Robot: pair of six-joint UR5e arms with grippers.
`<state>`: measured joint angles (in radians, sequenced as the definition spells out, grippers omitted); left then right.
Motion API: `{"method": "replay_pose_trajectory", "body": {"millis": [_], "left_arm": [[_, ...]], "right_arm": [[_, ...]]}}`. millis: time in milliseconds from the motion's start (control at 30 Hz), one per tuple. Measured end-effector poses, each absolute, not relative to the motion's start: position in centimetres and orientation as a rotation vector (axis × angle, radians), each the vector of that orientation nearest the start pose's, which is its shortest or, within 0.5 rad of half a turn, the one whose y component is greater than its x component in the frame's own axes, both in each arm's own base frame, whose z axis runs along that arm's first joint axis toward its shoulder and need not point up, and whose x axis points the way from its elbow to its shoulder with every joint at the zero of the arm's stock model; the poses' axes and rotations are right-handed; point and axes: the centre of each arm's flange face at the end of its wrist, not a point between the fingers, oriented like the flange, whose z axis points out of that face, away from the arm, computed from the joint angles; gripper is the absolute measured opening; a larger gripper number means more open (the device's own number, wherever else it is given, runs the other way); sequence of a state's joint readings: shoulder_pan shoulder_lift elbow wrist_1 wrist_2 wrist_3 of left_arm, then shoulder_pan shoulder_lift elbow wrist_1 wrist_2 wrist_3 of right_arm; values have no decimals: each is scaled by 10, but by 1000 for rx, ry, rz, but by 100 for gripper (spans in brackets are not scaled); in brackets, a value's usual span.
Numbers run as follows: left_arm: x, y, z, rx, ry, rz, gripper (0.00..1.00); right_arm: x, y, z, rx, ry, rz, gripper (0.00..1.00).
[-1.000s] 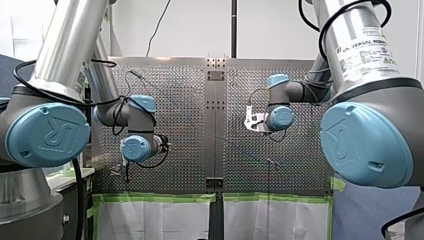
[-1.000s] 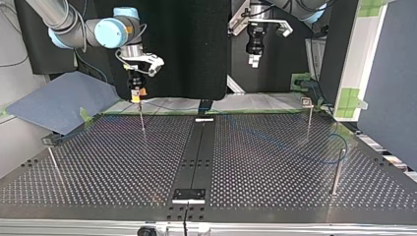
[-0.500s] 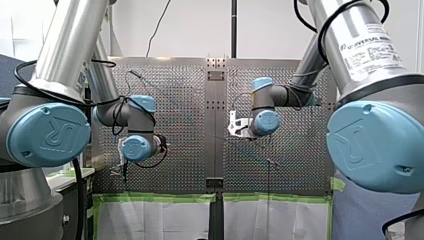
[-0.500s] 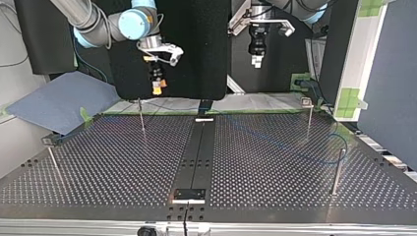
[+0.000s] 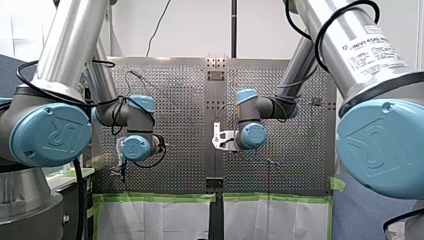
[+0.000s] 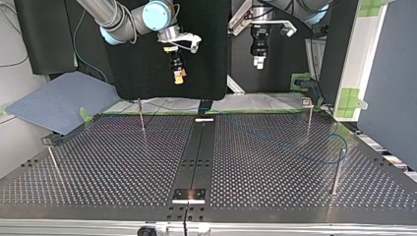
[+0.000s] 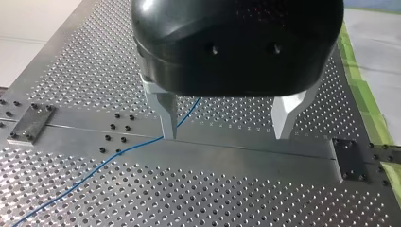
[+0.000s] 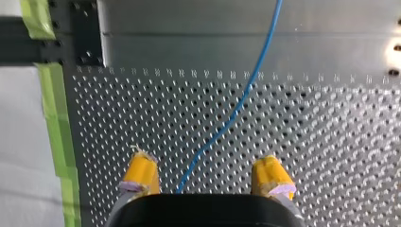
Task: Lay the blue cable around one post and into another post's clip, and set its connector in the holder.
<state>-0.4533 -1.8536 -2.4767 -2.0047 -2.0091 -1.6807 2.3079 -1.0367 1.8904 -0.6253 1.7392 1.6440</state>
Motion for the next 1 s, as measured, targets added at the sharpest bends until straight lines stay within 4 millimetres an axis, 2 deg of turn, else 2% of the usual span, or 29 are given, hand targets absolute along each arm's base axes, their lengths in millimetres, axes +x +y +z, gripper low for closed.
{"method": "replay_pose_trajectory", "body": {"millis": [467,1000], "left_arm": [[276,-227,102,-93,1623,-23,100],[272,-214,99,-128,1658,98,100]], "right_arm": [[491,-269,112,1893,-955,1544,100],[516,-215,115,1885,-905,1580,100]]}}
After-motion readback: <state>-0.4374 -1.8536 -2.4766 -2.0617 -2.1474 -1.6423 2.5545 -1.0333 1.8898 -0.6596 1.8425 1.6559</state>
